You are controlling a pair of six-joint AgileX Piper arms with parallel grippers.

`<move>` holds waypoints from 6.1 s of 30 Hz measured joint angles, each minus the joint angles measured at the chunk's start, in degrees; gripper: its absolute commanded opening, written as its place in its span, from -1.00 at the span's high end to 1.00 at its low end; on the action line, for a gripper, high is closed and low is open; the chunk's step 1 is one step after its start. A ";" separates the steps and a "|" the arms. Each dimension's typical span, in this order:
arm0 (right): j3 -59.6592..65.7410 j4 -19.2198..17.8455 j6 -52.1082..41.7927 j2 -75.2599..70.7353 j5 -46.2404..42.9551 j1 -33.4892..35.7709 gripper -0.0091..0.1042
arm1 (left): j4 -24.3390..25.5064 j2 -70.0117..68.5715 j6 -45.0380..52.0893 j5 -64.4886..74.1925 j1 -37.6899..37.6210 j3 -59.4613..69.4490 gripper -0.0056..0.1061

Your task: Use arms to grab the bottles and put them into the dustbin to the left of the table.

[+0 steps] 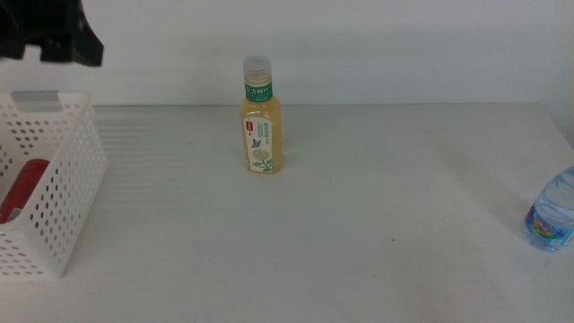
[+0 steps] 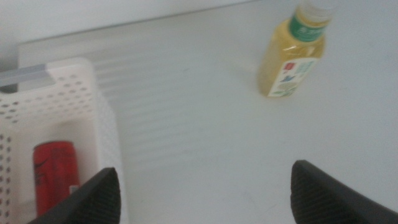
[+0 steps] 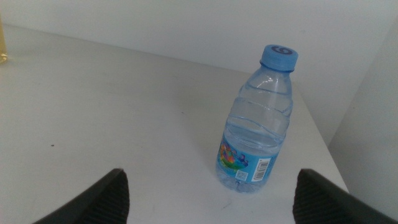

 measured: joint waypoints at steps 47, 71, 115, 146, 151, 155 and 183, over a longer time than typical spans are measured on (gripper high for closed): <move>0.00 0.00 0.00 0.00 0.00 0.00 -0.51 | -9.25 -10.18 -0.20 -70.85 -16.21 58.20 -0.71; 0.00 0.00 0.00 0.00 0.00 0.00 -0.51 | -14.29 18.10 1.31 -89.77 -24.41 47.04 -0.71; 0.00 0.00 0.00 0.00 0.00 0.00 -0.51 | -13.72 39.65 2.00 -106.29 -23.38 30.32 -0.71; 0.00 0.00 0.00 0.00 0.00 0.00 -0.51 | -9.24 49.85 -0.39 -103.28 -20.43 17.46 -0.66; 0.00 0.00 0.00 0.00 0.00 0.00 -0.51 | -9.31 50.76 -0.63 -105.17 -20.43 17.46 -0.29; 0.00 0.00 0.00 0.00 0.00 0.00 -0.51 | -9.52 50.87 -0.84 -105.37 -20.38 17.39 0.25; 0.00 0.00 0.00 0.00 0.00 0.00 -0.51 | -7.19 19.92 -0.34 -94.98 -20.47 41.51 0.99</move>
